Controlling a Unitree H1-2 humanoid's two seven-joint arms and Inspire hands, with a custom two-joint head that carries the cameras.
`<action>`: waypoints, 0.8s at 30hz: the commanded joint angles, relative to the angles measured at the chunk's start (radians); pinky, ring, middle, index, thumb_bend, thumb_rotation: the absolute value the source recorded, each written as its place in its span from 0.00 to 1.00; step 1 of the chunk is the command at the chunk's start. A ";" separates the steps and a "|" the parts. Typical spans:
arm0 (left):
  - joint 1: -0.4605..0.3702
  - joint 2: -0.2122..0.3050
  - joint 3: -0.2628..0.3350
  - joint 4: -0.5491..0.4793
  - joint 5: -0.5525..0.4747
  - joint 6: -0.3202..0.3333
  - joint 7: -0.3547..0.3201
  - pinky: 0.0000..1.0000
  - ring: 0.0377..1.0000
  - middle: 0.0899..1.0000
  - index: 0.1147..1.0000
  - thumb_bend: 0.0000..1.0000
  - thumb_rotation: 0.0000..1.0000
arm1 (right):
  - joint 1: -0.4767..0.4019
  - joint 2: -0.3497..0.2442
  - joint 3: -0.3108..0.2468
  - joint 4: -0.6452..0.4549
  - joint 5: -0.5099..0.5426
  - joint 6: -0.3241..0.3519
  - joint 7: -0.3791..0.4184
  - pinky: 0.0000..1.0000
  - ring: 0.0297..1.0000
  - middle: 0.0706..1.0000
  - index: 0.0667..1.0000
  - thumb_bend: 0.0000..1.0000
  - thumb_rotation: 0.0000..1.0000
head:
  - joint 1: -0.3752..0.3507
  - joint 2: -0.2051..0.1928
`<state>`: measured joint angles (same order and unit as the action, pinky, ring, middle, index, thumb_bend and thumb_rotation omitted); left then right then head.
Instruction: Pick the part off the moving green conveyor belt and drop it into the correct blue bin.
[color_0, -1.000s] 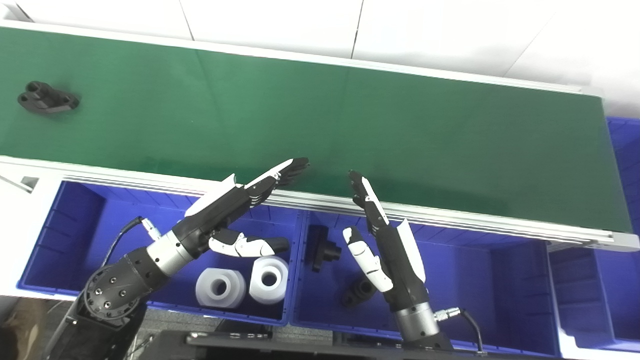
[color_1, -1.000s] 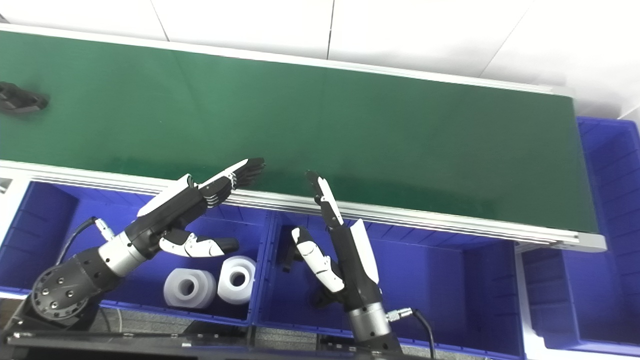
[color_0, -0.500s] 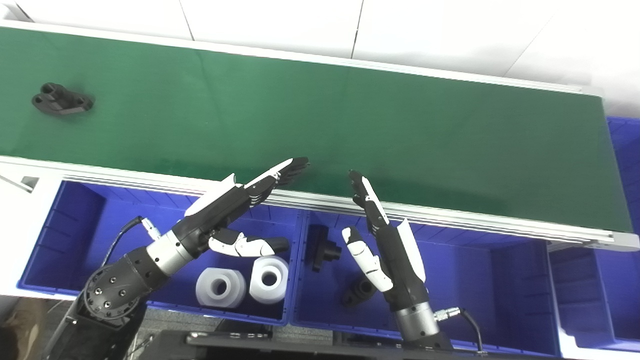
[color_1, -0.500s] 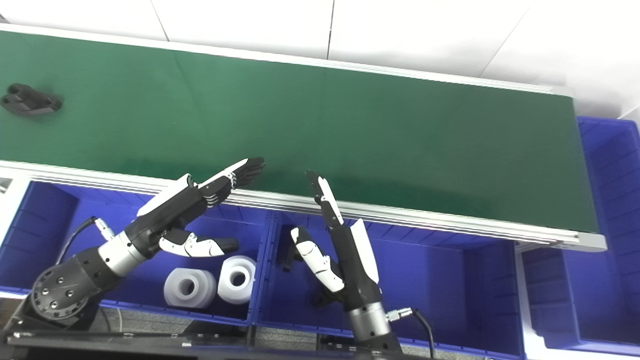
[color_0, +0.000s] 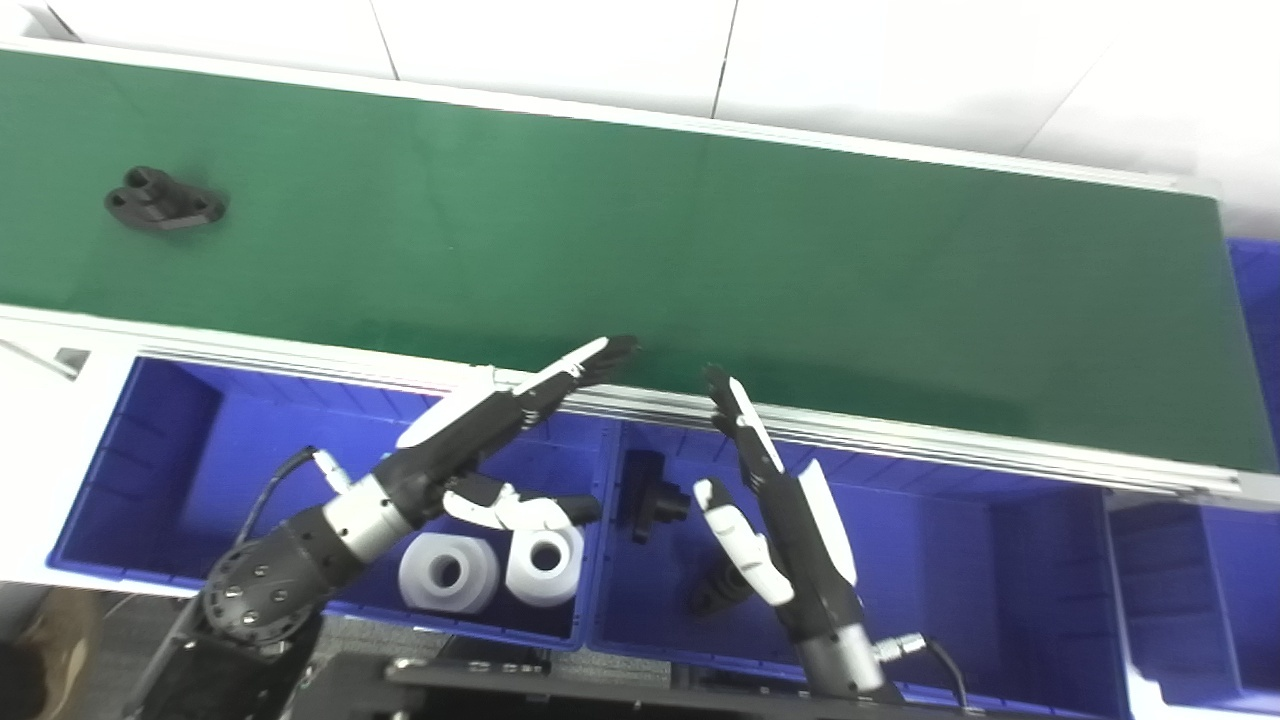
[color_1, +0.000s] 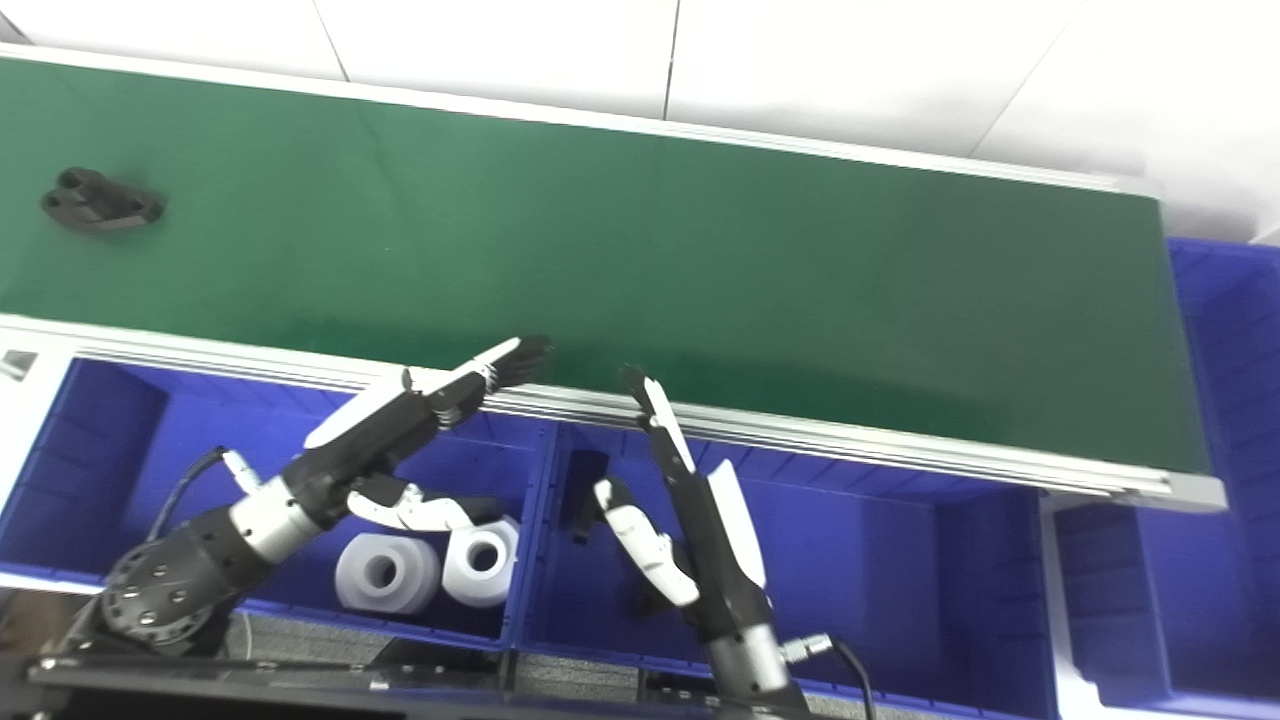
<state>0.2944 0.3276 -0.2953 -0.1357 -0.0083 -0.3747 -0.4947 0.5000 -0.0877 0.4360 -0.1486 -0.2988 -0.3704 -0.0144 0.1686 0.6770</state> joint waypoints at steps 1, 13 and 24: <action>0.004 -0.011 -0.005 0.000 0.014 -0.055 0.019 0.97 1.00 1.00 0.99 0.40 0.36 | 0.013 0.002 -0.003 -0.002 0.011 -0.078 -0.009 0.96 0.99 1.00 0.98 0.33 0.89 | 0.002 -0.002; -0.002 -0.022 -0.019 0.074 0.023 -0.092 0.041 0.88 0.96 0.99 0.95 0.45 0.26 | -0.010 -0.019 0.027 0.085 0.028 -0.099 -0.061 0.95 0.99 1.00 0.97 0.23 0.73 | -0.004 -0.143; -0.012 -0.027 -0.029 0.076 0.040 -0.093 0.053 0.87 0.95 0.98 0.94 0.47 0.21 | -0.022 -0.037 0.039 0.079 0.035 -0.099 -0.085 0.93 0.98 0.99 0.96 0.22 0.69 | -0.002 -0.119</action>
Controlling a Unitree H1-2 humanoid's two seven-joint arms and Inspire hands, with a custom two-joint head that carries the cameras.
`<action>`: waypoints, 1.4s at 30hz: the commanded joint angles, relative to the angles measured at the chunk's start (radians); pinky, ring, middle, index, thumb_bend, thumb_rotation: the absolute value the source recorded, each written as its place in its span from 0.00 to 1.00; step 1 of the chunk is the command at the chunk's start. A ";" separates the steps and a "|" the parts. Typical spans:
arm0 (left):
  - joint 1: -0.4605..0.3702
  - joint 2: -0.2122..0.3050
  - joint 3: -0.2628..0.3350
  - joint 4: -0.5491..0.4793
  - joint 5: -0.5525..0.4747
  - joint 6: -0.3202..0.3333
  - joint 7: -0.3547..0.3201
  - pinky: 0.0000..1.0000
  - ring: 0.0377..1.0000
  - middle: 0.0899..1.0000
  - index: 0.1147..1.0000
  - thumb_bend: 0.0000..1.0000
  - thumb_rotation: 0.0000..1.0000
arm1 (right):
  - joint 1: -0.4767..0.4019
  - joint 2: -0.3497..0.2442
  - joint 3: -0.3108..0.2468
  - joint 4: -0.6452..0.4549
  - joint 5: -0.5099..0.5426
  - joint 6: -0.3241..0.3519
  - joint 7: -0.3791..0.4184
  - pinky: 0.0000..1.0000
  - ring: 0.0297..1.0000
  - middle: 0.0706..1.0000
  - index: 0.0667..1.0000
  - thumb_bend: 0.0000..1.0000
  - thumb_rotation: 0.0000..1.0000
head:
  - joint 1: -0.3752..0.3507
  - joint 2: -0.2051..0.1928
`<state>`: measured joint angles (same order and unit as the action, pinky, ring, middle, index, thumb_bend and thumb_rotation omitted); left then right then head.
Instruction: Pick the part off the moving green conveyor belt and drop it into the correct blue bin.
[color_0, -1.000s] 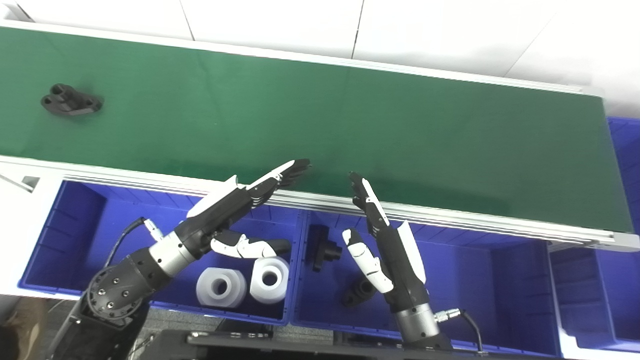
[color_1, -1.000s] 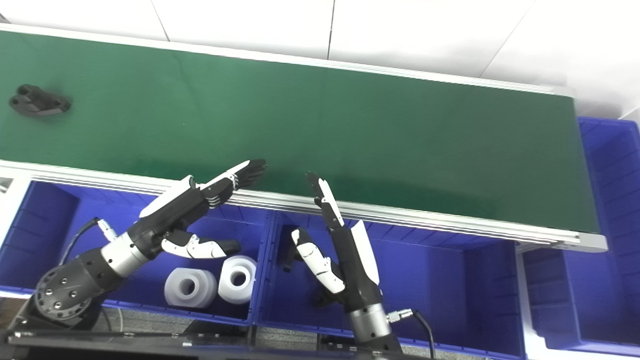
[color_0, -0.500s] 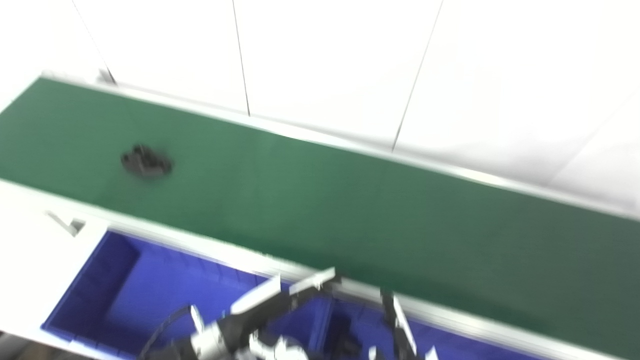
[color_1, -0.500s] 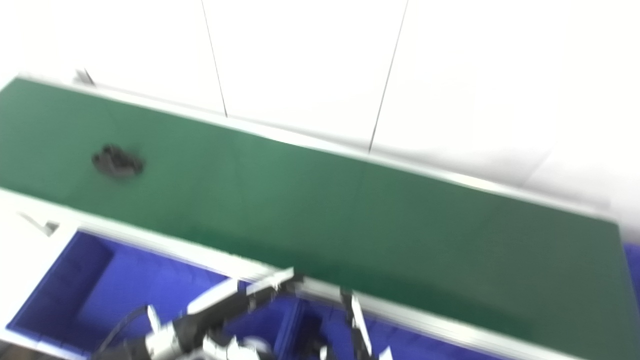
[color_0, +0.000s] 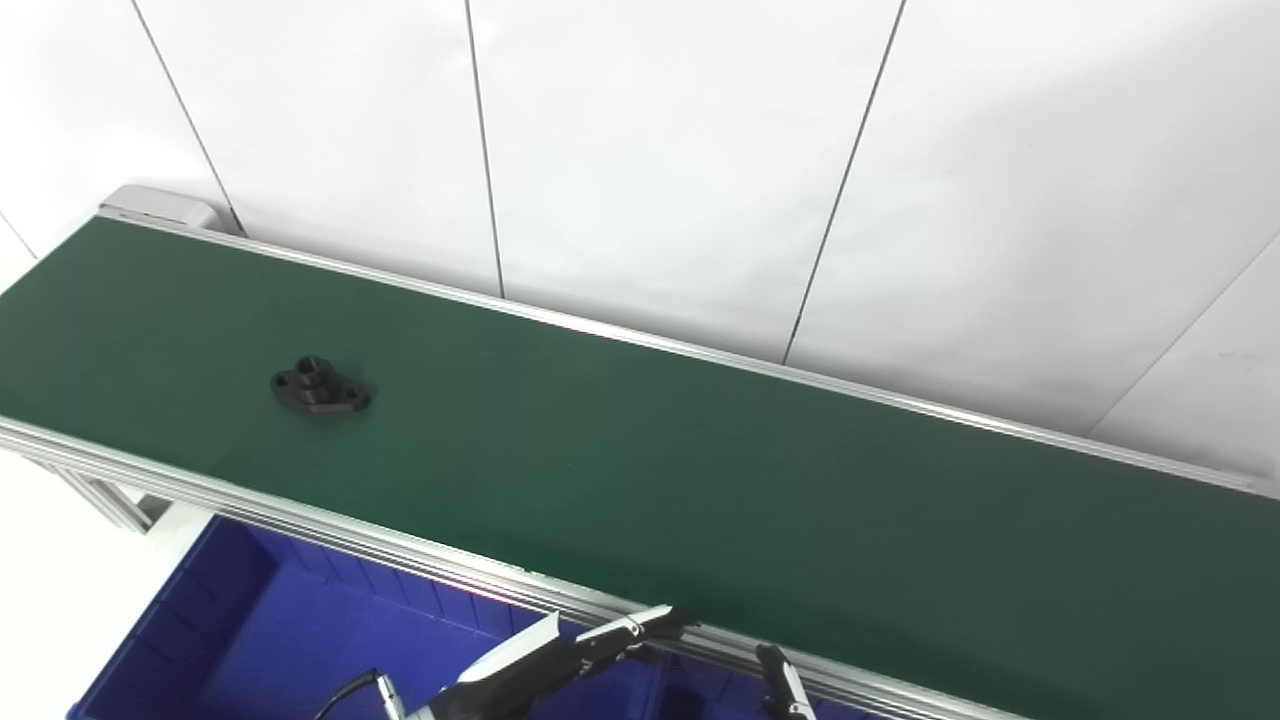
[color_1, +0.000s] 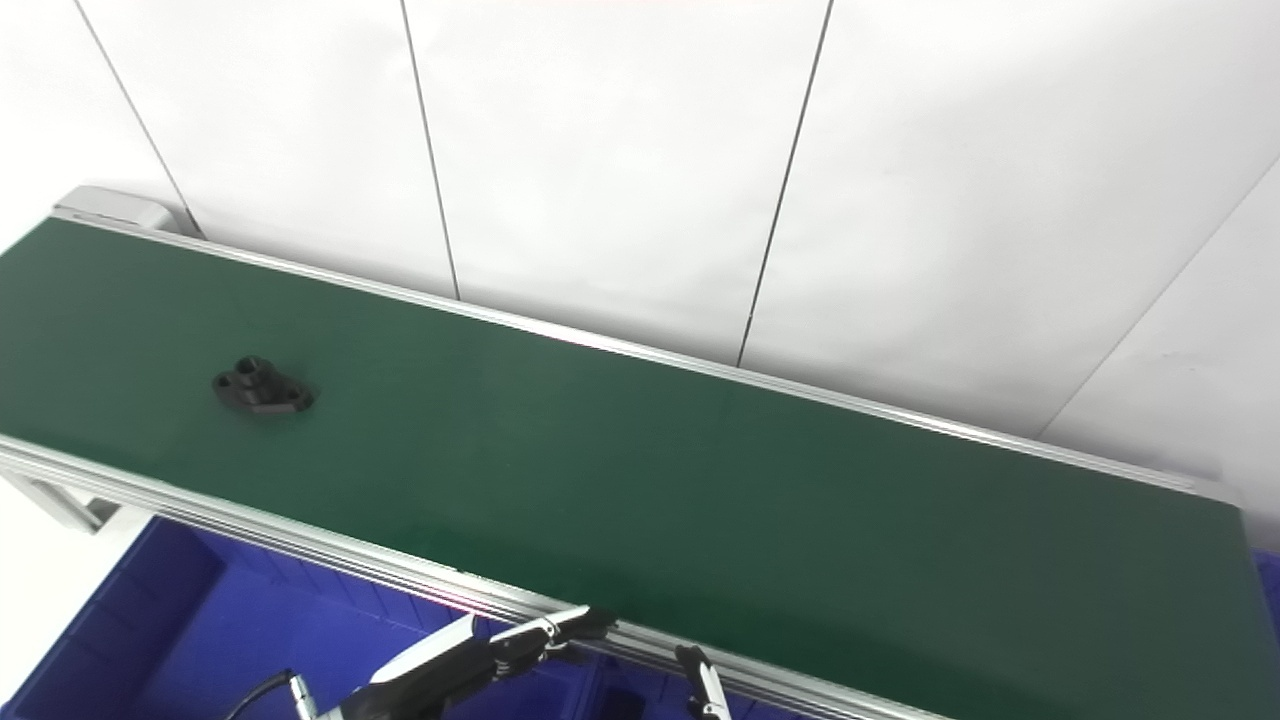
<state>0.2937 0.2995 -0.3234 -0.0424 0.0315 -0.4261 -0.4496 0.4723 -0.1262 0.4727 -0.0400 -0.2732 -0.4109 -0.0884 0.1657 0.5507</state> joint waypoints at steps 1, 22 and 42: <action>-0.012 0.002 -0.002 -0.018 0.001 -0.042 0.009 0.87 0.95 0.98 0.94 0.47 0.21 | 0.007 0.002 -0.001 -0.032 0.006 -0.059 -0.013 0.92 0.97 0.99 0.96 0.22 0.69 | 0.001 0.007; -0.060 -0.004 -0.013 0.017 0.003 -0.042 0.018 0.89 0.95 0.99 0.95 0.49 0.20 | -0.376 0.069 -0.250 -0.408 -0.247 0.298 0.116 0.57 0.64 0.65 0.65 0.57 0.22 | -0.018 0.024; -0.058 -0.011 -0.021 0.020 0.003 -0.043 0.026 0.90 0.96 0.98 0.94 0.47 0.21 | -0.870 0.141 -0.182 -0.360 -0.495 0.604 0.337 0.58 0.62 0.64 0.63 0.82 0.10 | -0.043 0.042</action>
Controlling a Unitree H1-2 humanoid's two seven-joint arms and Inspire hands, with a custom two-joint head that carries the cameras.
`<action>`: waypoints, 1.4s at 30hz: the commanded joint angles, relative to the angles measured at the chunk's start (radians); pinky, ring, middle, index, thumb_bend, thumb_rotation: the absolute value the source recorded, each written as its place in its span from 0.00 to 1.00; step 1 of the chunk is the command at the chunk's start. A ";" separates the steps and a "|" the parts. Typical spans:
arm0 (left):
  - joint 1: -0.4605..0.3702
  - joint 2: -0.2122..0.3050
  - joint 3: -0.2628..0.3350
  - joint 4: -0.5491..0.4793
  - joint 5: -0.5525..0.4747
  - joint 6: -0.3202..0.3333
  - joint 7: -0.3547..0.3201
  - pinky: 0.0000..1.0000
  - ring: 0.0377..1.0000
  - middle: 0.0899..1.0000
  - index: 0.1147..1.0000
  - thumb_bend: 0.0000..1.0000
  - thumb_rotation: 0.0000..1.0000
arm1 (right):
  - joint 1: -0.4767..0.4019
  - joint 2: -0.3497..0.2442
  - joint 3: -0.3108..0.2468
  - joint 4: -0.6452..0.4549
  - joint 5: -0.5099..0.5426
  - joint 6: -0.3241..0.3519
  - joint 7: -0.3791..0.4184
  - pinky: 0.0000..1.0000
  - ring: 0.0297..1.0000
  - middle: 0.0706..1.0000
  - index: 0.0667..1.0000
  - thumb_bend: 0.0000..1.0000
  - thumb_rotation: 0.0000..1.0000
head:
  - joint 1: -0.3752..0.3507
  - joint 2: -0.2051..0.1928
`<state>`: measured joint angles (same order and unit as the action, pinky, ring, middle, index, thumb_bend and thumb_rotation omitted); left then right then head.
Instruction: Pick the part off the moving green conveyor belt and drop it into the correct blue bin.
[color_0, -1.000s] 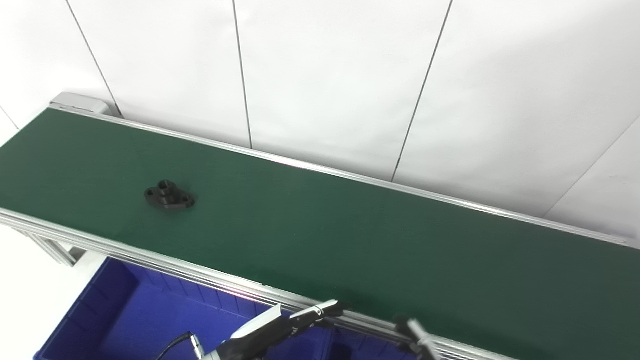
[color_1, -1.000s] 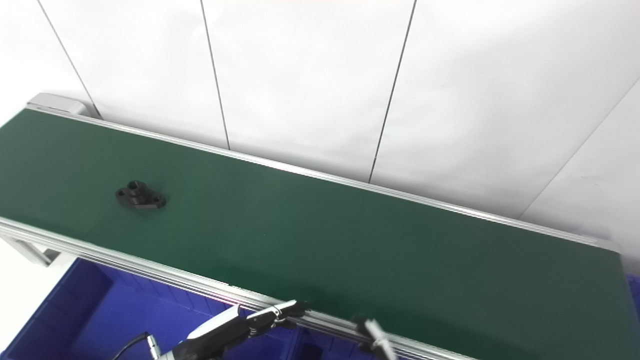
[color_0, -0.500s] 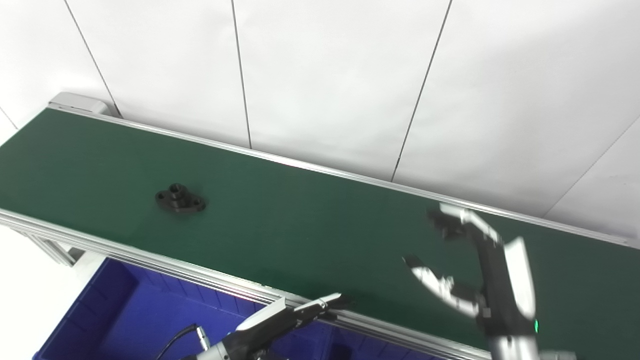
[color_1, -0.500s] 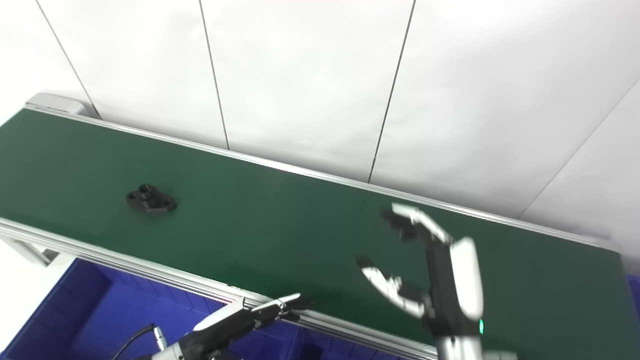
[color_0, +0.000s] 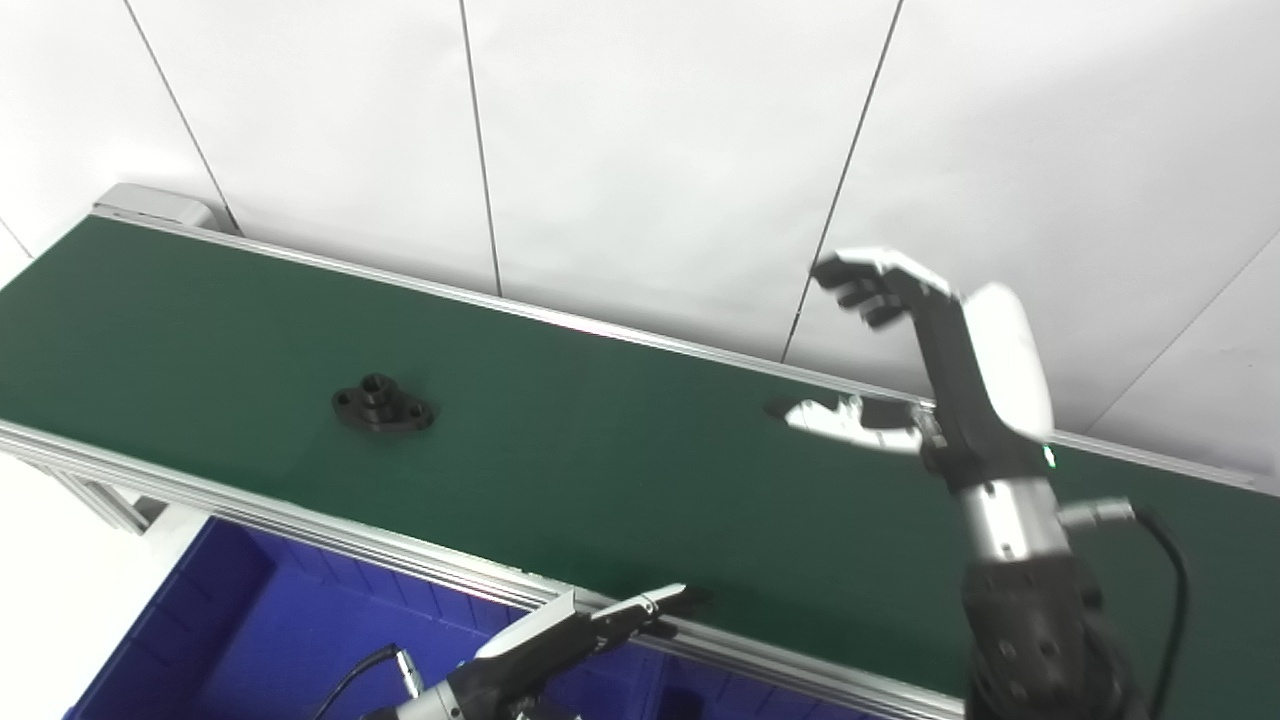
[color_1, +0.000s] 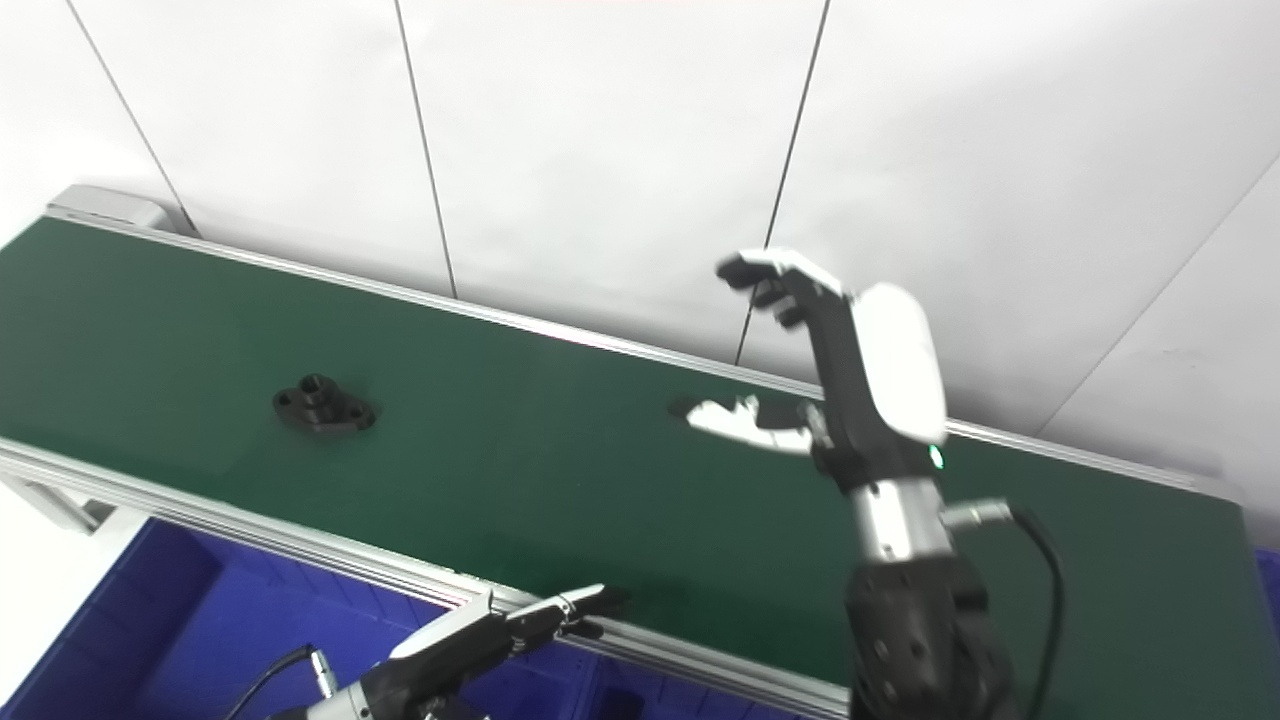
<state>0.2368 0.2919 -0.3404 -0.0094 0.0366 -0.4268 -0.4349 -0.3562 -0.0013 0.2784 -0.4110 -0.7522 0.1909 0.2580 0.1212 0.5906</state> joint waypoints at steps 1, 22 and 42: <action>0.000 -0.005 -0.005 -0.013 -0.004 -0.043 0.010 0.90 0.96 0.98 0.94 0.47 0.21 | -0.060 0.020 0.022 0.034 -0.029 0.002 -0.012 0.57 0.61 0.64 0.62 0.82 0.12 | 0.001 0.002; 0.019 -0.015 -0.027 -0.025 0.032 -0.041 0.018 0.89 0.96 0.99 0.96 0.47 0.26 | -0.336 0.043 0.236 0.403 -0.192 0.014 0.096 0.60 0.66 0.67 0.60 0.85 0.14 | 0.013 0.014; 0.026 -0.020 -0.036 -0.027 0.032 -0.042 0.032 0.90 0.96 0.99 0.96 0.47 0.26 | -0.434 0.046 0.312 0.671 -0.203 0.001 0.139 0.68 0.76 0.75 0.61 0.89 0.08 | 0.014 0.028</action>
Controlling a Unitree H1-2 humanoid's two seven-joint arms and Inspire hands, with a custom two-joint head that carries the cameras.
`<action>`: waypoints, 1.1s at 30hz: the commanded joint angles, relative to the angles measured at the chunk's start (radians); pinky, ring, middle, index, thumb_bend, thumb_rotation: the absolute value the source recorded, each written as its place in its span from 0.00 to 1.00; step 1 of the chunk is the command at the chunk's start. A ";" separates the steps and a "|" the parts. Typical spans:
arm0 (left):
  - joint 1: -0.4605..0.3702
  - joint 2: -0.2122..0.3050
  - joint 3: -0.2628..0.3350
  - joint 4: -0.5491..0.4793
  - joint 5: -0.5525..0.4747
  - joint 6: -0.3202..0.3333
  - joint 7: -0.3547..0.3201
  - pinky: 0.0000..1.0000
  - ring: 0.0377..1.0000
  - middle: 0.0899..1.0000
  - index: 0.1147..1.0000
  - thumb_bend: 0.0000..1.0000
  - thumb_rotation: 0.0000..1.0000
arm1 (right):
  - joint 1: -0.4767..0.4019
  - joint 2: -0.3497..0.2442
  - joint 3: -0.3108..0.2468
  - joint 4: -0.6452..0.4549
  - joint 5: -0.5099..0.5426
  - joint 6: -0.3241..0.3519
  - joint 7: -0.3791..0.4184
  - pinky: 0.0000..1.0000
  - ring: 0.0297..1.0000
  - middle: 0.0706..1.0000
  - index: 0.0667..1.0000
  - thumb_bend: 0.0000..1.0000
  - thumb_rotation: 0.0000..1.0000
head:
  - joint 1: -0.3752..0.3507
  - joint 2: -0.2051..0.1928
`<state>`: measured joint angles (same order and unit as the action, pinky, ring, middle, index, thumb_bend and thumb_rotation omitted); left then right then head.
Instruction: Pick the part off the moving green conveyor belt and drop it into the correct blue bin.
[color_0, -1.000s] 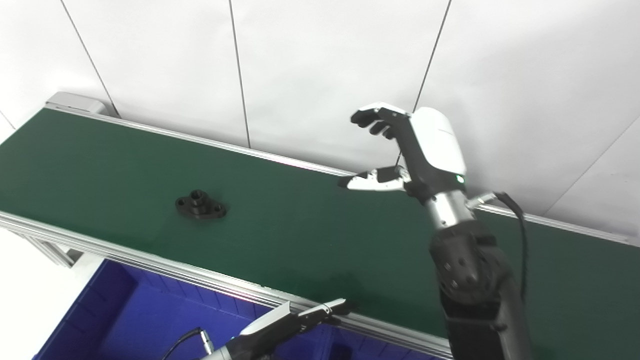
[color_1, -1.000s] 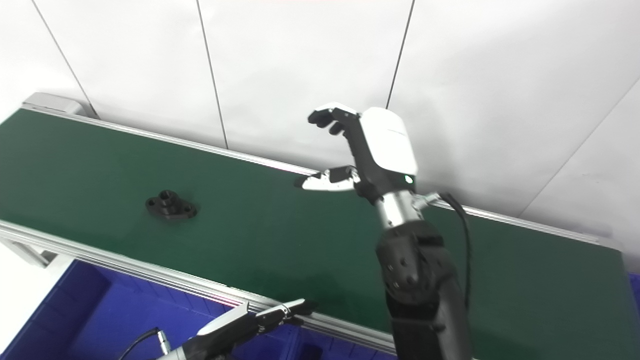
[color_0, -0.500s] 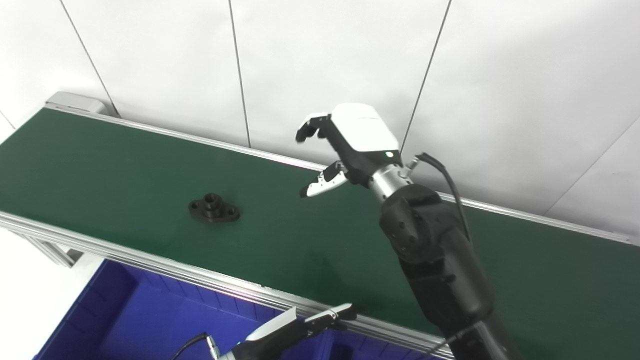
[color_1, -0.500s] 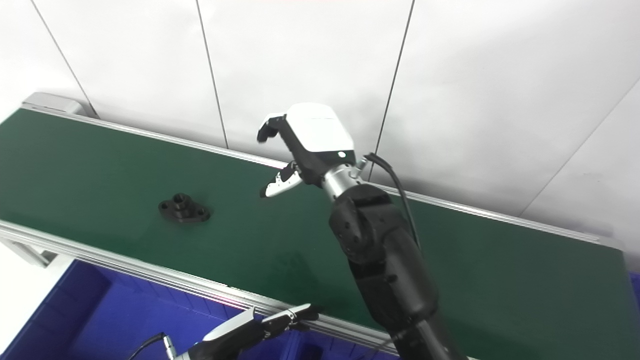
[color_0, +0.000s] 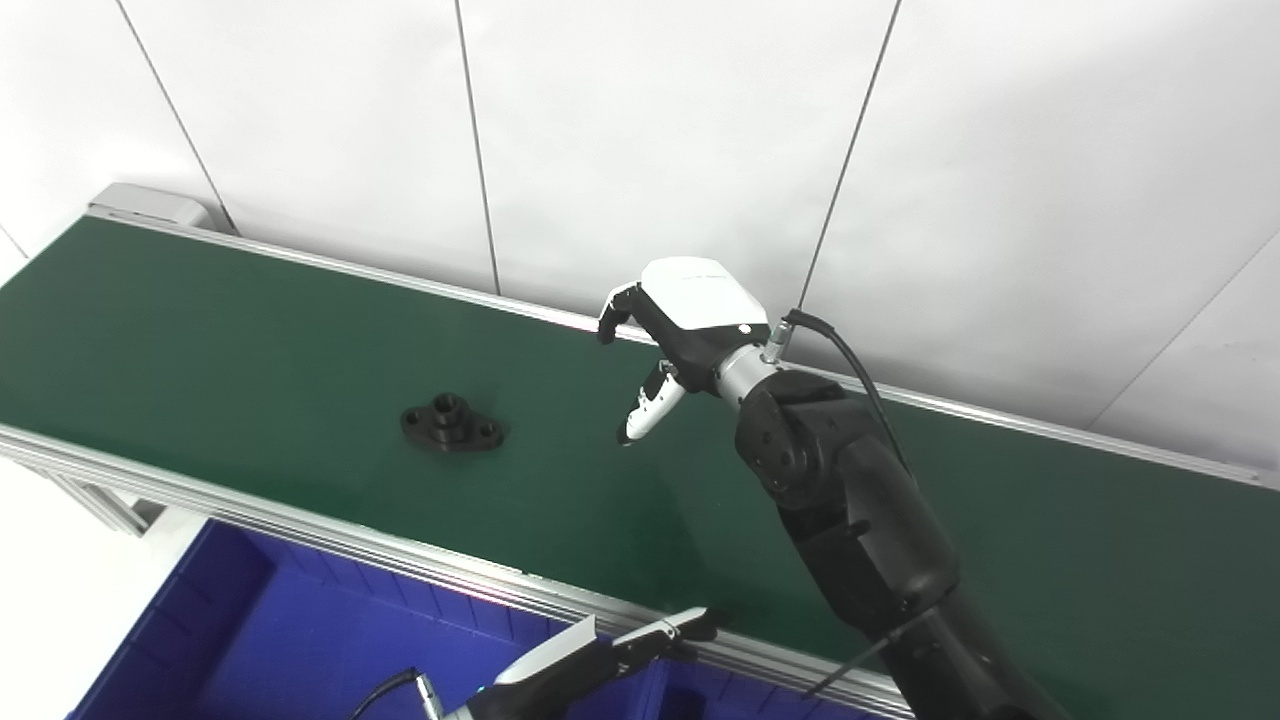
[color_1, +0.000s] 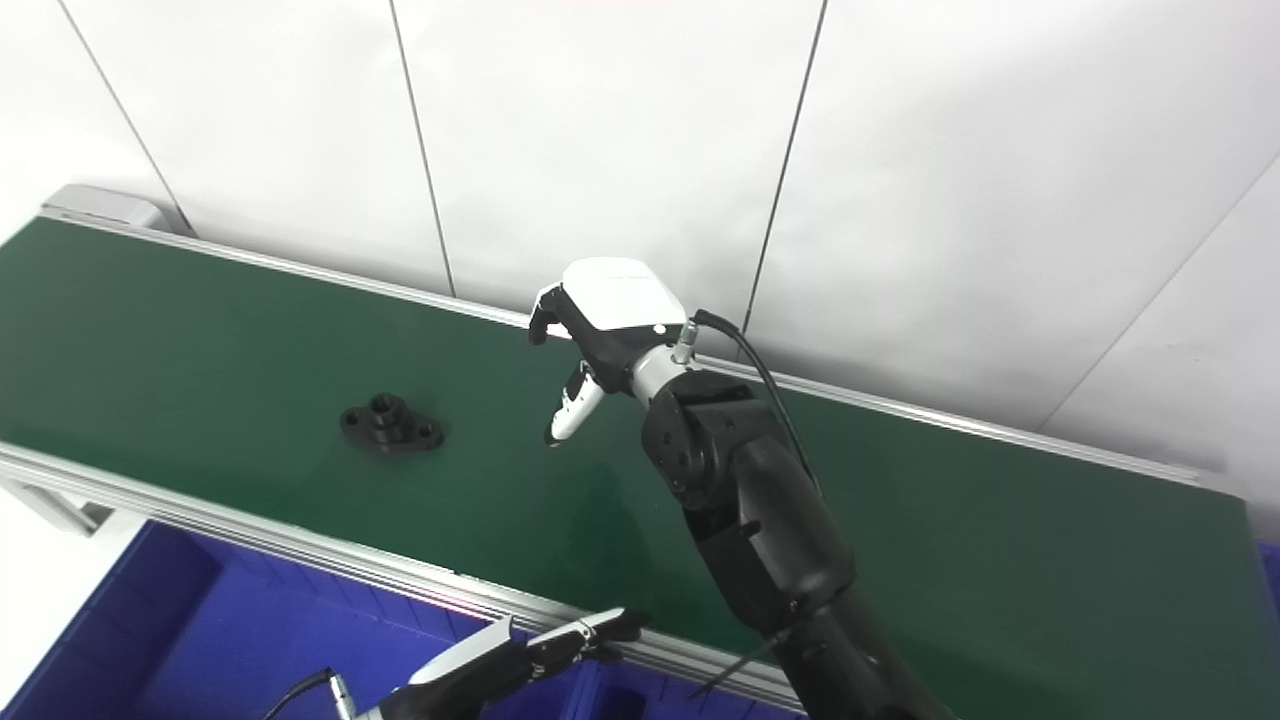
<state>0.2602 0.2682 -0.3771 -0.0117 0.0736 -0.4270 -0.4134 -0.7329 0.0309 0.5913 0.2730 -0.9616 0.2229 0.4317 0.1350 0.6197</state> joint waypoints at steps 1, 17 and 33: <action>0.003 0.006 0.002 -0.026 -0.005 -0.041 0.010 0.90 0.96 1.00 0.96 0.47 0.26 | -0.064 0.017 0.002 -0.001 0.009 -0.029 -0.034 0.68 0.75 0.74 0.61 0.89 0.09 | 0.001 -0.001; 0.015 0.005 0.003 -0.046 0.000 -0.040 0.013 0.90 0.96 1.00 0.96 0.46 0.28 | -0.112 0.065 0.066 0.158 0.054 -0.040 -0.091 0.64 0.69 0.70 0.46 0.52 0.13 | 0.003 0.012; 0.039 0.007 0.009 -0.059 -0.003 -0.037 0.013 0.90 0.96 1.00 0.97 0.45 0.27 | -0.102 0.087 0.099 0.277 0.100 -0.052 -0.126 0.69 0.75 0.75 0.60 0.85 0.12 | 0.009 0.026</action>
<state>0.2963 0.2691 -0.3726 -0.0442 0.0742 -0.4270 -0.4122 -0.7912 0.0950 0.6899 0.5613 -0.8679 0.2166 0.3392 0.1427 0.6458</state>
